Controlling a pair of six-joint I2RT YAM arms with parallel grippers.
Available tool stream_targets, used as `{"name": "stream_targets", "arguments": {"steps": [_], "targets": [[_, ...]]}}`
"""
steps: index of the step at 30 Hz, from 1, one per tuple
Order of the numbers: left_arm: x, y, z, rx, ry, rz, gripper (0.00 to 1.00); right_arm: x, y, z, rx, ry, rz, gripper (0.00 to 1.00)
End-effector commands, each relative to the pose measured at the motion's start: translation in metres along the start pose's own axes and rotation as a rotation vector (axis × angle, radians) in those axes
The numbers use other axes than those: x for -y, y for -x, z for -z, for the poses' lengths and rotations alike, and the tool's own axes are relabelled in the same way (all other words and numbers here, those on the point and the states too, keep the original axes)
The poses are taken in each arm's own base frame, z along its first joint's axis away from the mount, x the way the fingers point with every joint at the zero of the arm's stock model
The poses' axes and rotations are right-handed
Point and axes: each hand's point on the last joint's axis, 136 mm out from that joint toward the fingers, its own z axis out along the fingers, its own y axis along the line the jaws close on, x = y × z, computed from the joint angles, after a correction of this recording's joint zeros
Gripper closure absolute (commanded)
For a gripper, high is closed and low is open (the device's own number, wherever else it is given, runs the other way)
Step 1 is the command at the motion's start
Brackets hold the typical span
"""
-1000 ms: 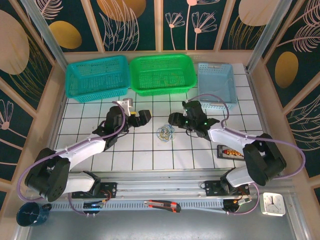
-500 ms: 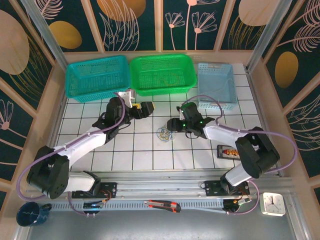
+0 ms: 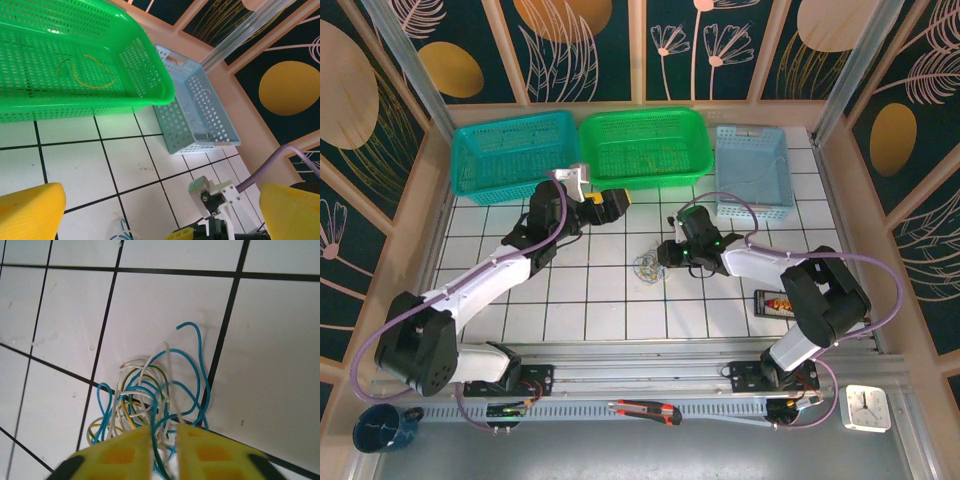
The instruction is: Untangle the cables
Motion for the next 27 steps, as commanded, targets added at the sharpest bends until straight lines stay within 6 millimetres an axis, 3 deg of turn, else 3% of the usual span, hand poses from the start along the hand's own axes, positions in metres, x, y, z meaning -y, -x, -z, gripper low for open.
{"name": "stream_targets", "arguments": {"steps": [1,5,10,19,27], "targets": [[-0.001,-0.003,-0.002,-0.019,-0.008,0.025,0.01,-0.014,0.017,0.003,0.036,0.028,0.035,0.91],[-0.007,-0.009,-0.003,-0.026,0.006,0.028,0.01,-0.022,0.029,0.014,0.063,0.037,0.050,1.00],[-0.021,-0.021,-0.004,-0.041,0.040,0.018,0.01,-0.040,0.047,0.036,0.108,0.076,0.070,1.00],[-0.053,-0.061,-0.008,-0.117,0.092,-0.008,0.01,-0.092,0.079,0.089,0.225,0.260,0.087,1.00],[-0.058,-0.084,-0.009,-0.175,0.058,-0.033,0.01,-0.088,0.078,0.083,0.226,0.253,0.075,1.00]]}}
